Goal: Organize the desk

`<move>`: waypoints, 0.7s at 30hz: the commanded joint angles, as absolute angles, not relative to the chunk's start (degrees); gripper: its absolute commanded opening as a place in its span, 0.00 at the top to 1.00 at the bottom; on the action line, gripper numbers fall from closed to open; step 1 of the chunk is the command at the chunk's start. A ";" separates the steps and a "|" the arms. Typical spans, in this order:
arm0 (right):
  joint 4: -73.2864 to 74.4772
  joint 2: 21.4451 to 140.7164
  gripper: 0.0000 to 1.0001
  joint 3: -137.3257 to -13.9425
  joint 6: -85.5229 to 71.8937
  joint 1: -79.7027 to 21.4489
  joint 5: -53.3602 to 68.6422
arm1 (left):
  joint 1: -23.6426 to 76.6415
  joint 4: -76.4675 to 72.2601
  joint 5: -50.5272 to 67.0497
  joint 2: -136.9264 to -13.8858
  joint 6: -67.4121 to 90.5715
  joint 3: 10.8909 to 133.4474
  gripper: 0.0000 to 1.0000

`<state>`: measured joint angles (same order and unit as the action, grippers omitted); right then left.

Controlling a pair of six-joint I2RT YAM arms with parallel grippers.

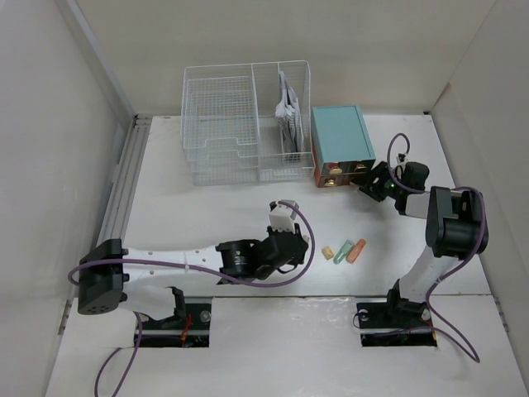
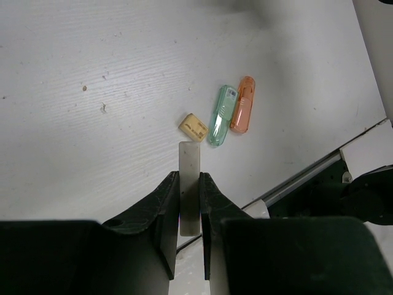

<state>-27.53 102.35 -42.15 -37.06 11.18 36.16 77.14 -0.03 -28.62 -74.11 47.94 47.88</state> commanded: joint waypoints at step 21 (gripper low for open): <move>-30.94 104.41 0.63 -44.74 -35.86 12.48 35.06 | 77.87 0.08 -30.50 -71.37 48.87 49.22 1.00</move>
<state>-27.51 103.13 -43.33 -37.28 11.35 38.54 77.58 0.10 -28.82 -73.43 48.53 47.88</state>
